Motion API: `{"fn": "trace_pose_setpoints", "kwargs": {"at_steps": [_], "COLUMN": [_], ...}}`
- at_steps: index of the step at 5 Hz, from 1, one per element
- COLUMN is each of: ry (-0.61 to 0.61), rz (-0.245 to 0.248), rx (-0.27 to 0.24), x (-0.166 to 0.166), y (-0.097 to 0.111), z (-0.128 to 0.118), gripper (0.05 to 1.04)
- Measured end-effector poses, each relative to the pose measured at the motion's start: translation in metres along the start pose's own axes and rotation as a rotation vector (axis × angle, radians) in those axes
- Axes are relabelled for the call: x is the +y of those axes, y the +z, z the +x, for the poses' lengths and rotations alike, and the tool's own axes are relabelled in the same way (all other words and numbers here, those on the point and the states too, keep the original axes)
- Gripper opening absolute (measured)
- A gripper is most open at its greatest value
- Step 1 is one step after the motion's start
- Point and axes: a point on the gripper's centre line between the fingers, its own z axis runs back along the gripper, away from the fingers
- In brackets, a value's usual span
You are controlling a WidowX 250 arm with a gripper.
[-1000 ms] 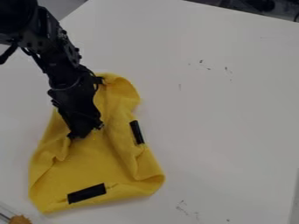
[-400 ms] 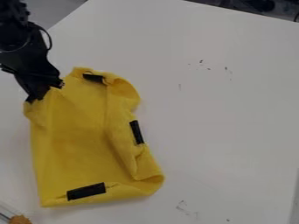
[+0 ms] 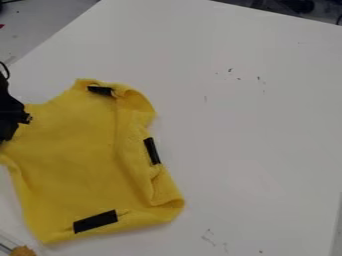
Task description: Unfold the cloth from the right to the left
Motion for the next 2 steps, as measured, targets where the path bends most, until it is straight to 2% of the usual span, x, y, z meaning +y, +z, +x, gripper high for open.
{"fn": "trace_pose_setpoints", "kwargs": {"at_steps": [1, 2], "ry": [-0.011, -0.020], "rz": [0.024, 0.087], "rx": [0.045, 0.136], "x": [0.0037, 0.0024], "y": [-0.0063, -0.0044], "z": [-0.0115, -0.0176], "gripper": [0.263, 0.538]}}
